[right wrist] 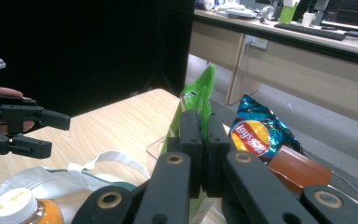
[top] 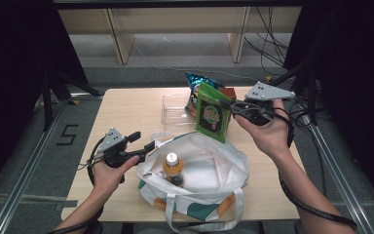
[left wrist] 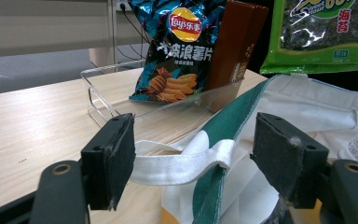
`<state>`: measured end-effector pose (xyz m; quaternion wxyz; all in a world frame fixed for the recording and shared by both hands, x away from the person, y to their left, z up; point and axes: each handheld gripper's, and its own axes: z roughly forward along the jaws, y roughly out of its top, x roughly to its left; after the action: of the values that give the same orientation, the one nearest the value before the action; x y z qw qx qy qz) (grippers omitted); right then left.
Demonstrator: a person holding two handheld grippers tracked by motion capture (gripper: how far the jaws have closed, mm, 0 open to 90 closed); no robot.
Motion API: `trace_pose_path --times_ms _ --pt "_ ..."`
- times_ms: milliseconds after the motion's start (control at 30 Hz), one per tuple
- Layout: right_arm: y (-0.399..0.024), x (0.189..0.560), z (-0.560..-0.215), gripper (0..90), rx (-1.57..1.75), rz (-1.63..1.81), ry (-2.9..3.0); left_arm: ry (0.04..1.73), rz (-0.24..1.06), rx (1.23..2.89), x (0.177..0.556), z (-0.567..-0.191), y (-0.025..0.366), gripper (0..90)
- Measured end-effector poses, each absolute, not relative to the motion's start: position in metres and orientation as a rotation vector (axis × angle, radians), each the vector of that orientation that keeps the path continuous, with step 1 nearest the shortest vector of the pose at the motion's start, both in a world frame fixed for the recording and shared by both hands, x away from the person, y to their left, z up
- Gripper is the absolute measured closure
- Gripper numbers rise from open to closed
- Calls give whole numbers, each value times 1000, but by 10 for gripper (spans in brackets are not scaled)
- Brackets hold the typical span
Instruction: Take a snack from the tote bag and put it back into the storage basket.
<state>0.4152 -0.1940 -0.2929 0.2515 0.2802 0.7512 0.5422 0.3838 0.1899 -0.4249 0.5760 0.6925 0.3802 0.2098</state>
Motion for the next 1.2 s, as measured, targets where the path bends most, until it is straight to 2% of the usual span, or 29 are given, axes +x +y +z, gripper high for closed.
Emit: trace_pose_path --times_ms 1200 --pt "-191 444 -295 900 831 1480 1972 890 488 1622 384 -425 189 292"
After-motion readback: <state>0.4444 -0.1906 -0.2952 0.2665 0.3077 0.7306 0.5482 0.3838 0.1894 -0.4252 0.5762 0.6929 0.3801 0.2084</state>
